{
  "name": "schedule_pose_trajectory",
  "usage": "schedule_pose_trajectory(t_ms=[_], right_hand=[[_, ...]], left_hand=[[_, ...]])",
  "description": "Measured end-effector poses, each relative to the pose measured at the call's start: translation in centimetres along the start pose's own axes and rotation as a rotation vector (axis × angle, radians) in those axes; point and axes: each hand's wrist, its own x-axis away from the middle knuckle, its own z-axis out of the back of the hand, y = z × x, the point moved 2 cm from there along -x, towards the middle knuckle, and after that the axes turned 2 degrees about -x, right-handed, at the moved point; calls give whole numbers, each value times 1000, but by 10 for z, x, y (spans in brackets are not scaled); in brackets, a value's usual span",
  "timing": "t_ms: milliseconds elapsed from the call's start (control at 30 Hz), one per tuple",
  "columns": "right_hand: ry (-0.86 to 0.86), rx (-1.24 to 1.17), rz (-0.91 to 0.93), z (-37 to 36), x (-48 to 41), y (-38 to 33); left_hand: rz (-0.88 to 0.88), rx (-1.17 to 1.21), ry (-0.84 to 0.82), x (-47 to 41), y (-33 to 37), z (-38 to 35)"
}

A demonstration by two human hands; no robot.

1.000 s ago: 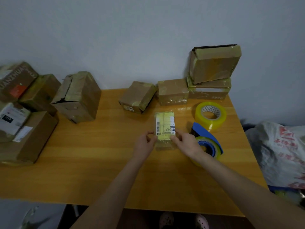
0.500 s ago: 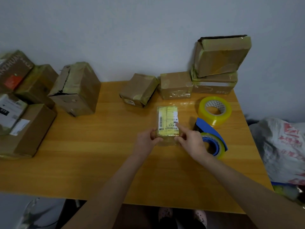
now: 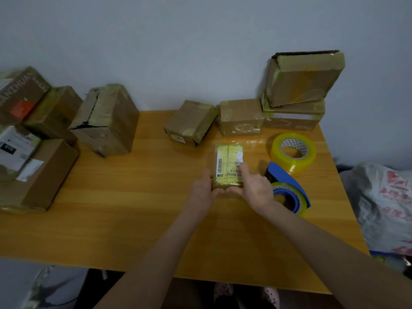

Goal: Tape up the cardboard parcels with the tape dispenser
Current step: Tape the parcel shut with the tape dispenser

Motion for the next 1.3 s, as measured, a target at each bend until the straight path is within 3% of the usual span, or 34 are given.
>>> schedule_pose_trajectory(t_ms=[167, 300, 467, 800, 1067, 1200, 1300], right_hand=[[-37, -50, 46, 1, 13, 16], [147, -8, 56, 6, 13, 10], [-23, -307, -115, -13, 10, -2], [-16, -466, -125, -10, 7, 0], [-55, -588, -213, -2, 8, 4], [-26, -668, -423, 2, 3, 6], [-63, -676, -438, 3, -1, -5]], left_hand=[[32, -103, -65, 2, 2, 4], [-138, 4, 154, 5, 12, 12], [8, 313, 56, 5, 29, -10], [48, 281, -23, -6, 20, -5], [102, 85, 63, -17, 14, 7], [170, 258, 18, -21, 17, 19], [163, 356, -68, -20, 29, 23]])
